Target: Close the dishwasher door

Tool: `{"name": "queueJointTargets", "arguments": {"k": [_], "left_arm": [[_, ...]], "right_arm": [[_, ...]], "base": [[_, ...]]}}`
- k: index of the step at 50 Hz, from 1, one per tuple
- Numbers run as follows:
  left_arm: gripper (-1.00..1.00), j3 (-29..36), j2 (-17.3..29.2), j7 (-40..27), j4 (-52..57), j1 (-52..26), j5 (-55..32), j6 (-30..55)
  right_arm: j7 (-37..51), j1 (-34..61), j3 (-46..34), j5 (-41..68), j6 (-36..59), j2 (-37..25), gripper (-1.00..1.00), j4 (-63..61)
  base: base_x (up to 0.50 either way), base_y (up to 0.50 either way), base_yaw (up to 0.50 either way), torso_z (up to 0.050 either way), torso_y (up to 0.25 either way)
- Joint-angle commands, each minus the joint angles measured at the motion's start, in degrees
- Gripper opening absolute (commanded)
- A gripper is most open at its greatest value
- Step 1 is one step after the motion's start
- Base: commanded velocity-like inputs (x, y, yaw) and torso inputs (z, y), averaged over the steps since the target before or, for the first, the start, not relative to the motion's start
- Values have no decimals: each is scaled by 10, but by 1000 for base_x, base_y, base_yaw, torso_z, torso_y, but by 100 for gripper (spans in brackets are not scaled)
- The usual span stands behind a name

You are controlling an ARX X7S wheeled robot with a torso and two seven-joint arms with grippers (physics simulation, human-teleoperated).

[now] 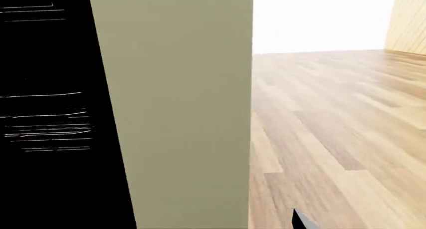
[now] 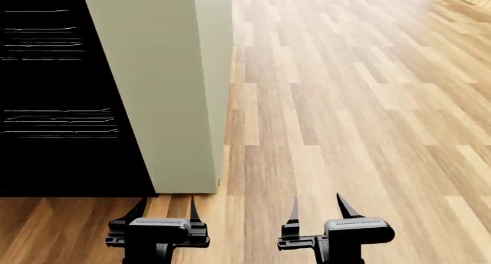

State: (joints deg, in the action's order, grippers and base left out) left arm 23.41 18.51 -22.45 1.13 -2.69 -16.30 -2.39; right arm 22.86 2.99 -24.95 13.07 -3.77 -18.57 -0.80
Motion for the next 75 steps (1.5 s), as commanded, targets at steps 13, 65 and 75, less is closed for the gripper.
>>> {"name": "queueJointTargets", "arguments": {"k": [13, 65, 75], "left_arm": [[100, 3, 1, -1, -4, -3, -2, -3], [100, 9, 5, -8, -2, -3, -5, -4], [100, 10, 6, -9, -1, -2, -5, -5]], "right_arm": [[2, 1, -2, 3, 0, -2, 100, -1], [8, 3, -8, 6, -2, -6, 100, -2], [9, 3, -9, 7, -2, -7, 100, -4]], "base": [[-1, 433, 0, 0, 0], [-1, 434, 0, 0, 0], [-1, 432, 0, 0, 0]]}}
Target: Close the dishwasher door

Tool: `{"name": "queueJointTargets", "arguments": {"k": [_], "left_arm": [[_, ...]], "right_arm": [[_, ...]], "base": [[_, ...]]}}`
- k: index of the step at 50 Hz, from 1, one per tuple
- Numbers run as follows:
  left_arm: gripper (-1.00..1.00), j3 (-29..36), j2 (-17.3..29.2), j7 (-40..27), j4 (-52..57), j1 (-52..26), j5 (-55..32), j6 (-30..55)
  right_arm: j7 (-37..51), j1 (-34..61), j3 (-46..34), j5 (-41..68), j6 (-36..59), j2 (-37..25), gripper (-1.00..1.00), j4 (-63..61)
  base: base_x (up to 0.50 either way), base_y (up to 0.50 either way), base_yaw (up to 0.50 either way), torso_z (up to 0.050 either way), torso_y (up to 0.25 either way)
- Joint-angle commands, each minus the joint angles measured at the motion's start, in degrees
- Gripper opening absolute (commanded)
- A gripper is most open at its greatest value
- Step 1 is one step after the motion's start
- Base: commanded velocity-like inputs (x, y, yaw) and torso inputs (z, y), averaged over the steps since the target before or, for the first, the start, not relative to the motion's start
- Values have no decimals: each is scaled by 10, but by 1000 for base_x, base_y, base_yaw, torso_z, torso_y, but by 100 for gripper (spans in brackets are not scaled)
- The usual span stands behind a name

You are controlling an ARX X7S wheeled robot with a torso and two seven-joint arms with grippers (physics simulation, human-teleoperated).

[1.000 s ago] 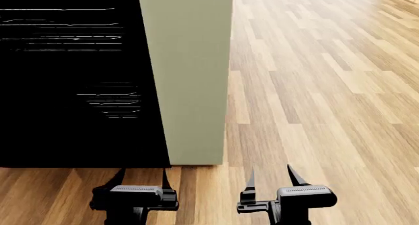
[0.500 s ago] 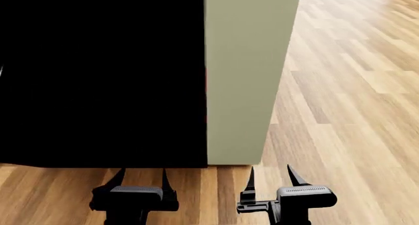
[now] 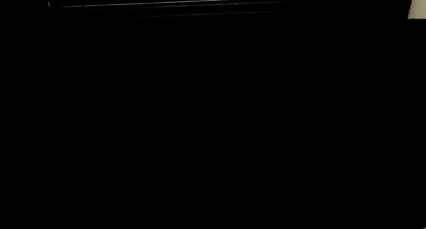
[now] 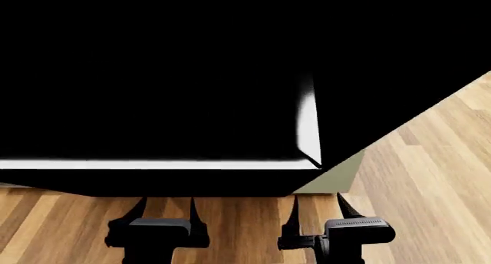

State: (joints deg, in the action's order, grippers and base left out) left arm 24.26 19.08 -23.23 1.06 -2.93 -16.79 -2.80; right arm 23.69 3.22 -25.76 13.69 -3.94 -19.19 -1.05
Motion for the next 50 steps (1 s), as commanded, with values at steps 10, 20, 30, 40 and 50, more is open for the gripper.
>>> {"name": "queueJointTargets", "arguments": {"k": [10, 20, 30, 40, 50], "left_arm": [[100, 3, 1, -2, -1, -1, -1, -2], [100, 3, 3, -3, 0, -1, -1, -2], [100, 5, 4, -4, 1, 0, -2, -2], [100, 6, 5, -5, 1, -1, -3, -2], [100, 7, 5, -5, 0, -2, -4, -3]], "right_arm": [[2, 1, -2, 2, 0, -2, 100, -1], [2, 0, -3, 3, -2, -2, 100, -1], [-3, -1, -1, 16, -7, -3, 100, -3], [-3, -2, -2, 17, -7, -4, 100, -5], [-3, -2, -3, 19, -8, -6, 100, -5]], "base": [[-1, 432, 0, 0, 0], [-1, 427, 0, 0, 0], [0, 40, 0, 0, 0], [0, 0, 0, 0, 0], [0, 0, 0, 0, 0]]}}
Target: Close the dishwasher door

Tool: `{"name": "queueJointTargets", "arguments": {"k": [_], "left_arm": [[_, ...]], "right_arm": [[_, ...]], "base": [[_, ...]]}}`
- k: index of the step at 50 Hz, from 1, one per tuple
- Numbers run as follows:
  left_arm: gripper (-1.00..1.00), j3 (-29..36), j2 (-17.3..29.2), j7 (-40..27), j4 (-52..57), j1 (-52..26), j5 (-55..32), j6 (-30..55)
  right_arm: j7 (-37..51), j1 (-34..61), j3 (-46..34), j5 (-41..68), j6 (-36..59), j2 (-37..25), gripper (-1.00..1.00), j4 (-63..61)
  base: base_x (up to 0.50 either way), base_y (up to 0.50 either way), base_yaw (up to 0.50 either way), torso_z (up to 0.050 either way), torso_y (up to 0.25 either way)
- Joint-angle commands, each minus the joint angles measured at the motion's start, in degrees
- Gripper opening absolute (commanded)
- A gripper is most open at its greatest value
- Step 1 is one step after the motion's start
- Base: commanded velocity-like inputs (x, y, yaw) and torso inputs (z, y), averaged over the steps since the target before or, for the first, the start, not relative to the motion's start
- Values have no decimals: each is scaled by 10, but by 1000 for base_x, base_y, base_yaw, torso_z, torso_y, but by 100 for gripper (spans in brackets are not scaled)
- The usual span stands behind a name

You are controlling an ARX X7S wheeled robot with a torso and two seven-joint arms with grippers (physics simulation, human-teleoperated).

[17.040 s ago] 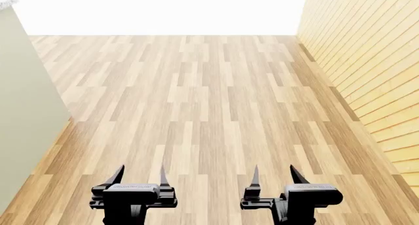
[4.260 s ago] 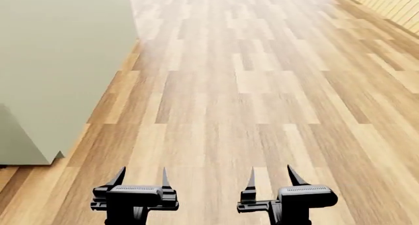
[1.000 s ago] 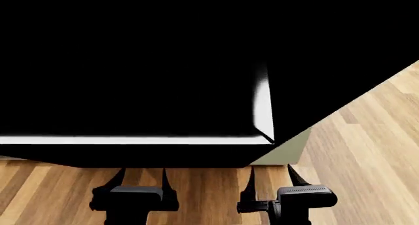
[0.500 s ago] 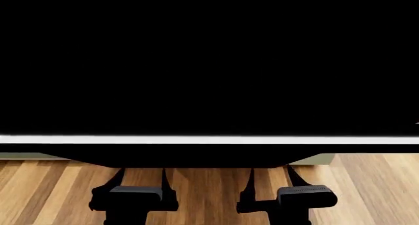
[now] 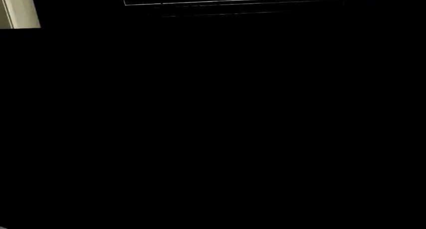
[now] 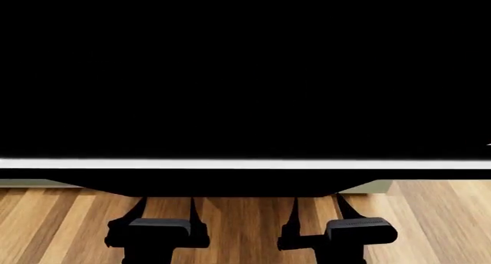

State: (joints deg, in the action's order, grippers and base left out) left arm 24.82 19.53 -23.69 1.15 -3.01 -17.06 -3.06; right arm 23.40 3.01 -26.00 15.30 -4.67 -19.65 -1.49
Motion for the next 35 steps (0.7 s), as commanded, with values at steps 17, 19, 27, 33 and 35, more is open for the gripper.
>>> {"name": "queueJointTargets", "arguments": {"k": [17, 19, 27, 33, 35], "left_arm": [[100, 3, 1, 0, -4, -3, -2, -3], [100, 4, 1, -1, -4, -3, -1, -3], [100, 4, 2, -2, -4, -3, -2, -3], [100, 5, 2, -2, -4, -3, -2, -4], [100, 6, 2, -3, -3, -2, -2, -4]], "right_arm": [[-1, 3, -5, 1, -2, -1, 100, 3], [0, 4, -5, 1, -1, -1, 100, 3], [0, 4, -6, 1, -1, -2, 100, 3], [1, 4, -6, 4, 2, -2, 100, 2], [1, 4, -6, 7, 6, -2, 100, 0]], "base": [[0, 0, 0, 0, 0], [0, 0, 0, 0, 0], [0, 0, 0, 0, 0], [0, 0, 0, 0, 0], [0, 0, 0, 0, 0]]}}
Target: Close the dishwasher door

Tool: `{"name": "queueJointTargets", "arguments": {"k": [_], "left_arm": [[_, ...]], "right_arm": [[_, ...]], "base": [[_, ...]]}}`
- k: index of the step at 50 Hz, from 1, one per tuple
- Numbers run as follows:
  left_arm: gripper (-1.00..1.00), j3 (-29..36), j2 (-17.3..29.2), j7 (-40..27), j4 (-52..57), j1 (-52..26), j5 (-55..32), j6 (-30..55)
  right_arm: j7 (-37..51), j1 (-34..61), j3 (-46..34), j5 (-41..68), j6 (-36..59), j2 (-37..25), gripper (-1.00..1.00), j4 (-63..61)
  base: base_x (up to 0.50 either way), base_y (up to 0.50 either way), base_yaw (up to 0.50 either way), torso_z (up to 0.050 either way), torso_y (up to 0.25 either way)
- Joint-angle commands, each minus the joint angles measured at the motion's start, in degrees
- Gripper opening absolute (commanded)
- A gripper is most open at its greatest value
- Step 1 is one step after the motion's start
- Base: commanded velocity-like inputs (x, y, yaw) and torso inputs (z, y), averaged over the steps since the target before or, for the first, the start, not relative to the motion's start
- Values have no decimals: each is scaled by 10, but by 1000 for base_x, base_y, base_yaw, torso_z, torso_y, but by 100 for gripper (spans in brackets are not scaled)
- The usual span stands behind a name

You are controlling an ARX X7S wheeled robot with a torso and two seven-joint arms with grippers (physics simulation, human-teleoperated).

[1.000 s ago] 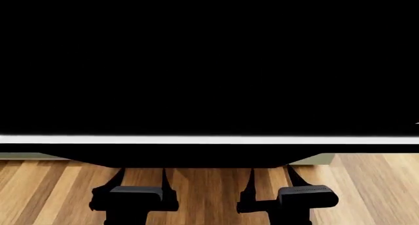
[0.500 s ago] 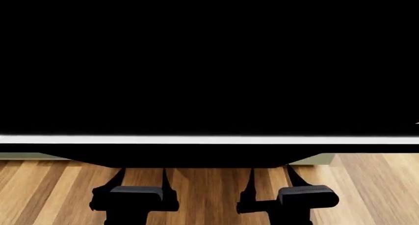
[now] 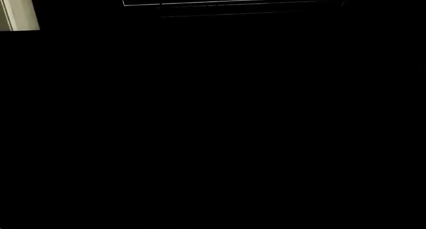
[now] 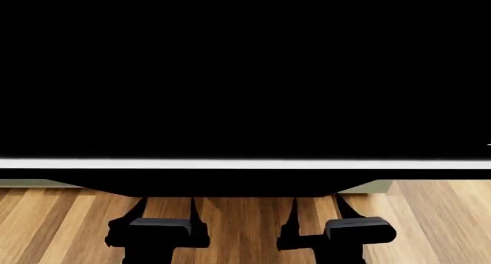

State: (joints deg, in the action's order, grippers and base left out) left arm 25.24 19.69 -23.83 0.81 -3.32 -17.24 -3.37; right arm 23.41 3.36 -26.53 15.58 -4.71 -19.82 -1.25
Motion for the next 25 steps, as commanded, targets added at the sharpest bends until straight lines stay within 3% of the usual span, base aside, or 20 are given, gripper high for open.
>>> {"name": "queueJointTargets", "arguments": {"k": [1, 25], "left_arm": [[100, 1, 1, -2, 1, 1, 0, -1], [100, 4, 3, -3, 1, 0, -2, -1]], "right_arm": [[1, 0, -1, 4, 7, -1, 100, -3], [3, 2, -5, 2, 6, -3, 100, -2]], "base": [[0, 0, 0, 0, 0], [0, 0, 0, 0, 0]]}}
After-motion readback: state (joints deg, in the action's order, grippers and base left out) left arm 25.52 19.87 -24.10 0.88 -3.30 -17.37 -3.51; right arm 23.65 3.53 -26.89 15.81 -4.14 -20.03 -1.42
